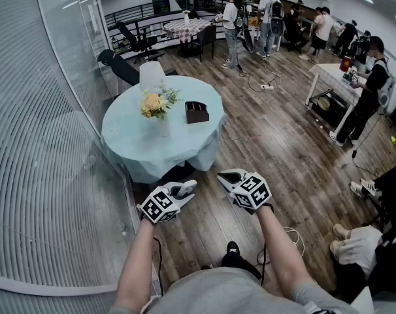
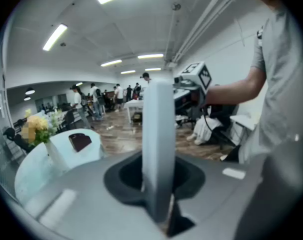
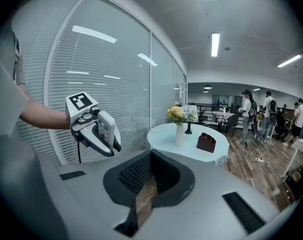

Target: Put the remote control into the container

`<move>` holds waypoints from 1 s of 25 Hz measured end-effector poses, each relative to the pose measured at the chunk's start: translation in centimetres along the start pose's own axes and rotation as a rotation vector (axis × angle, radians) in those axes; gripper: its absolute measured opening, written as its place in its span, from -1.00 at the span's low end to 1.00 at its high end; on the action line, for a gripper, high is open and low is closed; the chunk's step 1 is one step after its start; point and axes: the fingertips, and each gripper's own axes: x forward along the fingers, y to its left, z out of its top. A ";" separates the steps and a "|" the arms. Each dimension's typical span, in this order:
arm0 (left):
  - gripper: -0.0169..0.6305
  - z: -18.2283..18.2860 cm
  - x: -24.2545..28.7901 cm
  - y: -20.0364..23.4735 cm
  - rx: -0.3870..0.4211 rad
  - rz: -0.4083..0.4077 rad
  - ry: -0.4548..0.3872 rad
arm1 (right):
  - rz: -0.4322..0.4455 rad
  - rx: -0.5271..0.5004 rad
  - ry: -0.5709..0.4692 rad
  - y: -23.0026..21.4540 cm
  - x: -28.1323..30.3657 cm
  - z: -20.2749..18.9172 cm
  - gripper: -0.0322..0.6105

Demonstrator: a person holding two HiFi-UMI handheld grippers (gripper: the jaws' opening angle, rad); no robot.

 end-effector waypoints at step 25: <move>-0.73 1.1 2.3 0.2 -0.030 0.000 0.003 | 0.001 -0.034 0.014 -2.7 -0.6 -1.1 -0.85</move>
